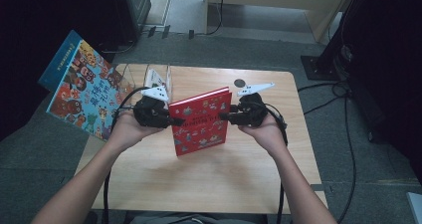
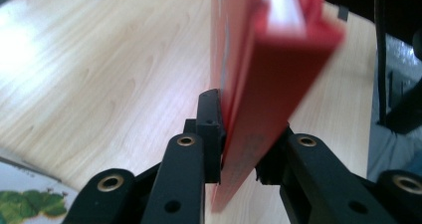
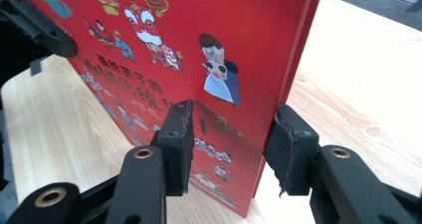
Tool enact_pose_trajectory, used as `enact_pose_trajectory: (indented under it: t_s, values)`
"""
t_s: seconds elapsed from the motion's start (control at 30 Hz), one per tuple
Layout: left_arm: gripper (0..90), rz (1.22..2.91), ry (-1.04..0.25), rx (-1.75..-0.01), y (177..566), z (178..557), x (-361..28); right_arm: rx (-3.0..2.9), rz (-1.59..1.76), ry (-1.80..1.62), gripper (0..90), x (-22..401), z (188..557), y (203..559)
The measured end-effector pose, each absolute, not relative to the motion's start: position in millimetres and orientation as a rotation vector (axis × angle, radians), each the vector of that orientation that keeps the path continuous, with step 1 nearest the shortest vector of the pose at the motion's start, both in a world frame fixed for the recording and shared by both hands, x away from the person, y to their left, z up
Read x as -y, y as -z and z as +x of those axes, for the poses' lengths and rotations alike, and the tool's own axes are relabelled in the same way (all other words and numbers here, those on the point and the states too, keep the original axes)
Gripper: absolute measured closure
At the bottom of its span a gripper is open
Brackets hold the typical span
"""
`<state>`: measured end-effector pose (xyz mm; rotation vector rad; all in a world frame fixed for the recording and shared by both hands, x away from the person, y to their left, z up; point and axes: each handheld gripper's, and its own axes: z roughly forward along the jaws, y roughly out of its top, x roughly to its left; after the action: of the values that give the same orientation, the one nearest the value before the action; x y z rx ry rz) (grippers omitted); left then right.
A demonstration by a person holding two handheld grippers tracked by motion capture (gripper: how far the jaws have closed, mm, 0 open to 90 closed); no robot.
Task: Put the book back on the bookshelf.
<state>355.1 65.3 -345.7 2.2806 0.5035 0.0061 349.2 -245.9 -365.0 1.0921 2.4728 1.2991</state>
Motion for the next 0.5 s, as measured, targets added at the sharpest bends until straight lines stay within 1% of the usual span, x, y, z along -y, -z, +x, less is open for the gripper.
enact_pose_trajectory:
  t_s: [0.1, 0.13, 0.27, 0.33, 0.5]
  values:
    - [75.0, 2.326, 0.046, -0.511, 337.2, 359.1, -61.9, -2.49, 1.077, -1.325, 54.8, 244.5, 348.8, 365.9]
    - [74.9, 2.347, 0.033, -0.511, 334.4, 359.5, -60.0, -2.495, 1.068, -1.327, 53.9, 243.1, 348.2, 366.4]
    - [73.1, 2.422, 0.046, -0.515, 321.6, 364.0, -50.9, -2.488, 1.05, -1.338, 52.7, 239.5, 346.4, 369.6]
    - [72.7, 2.433, 0.026, -0.51, 311.9, 365.0, -44.8, -2.486, 1.05, -1.35, 52.8, 240.2, 345.9, 371.2]
    - [71.0, 2.554, -0.011, -0.486, 294.3, 372.7, -17.7, -2.48, 1.031, -1.371, 50.8, 240.6, 344.3, 372.7]
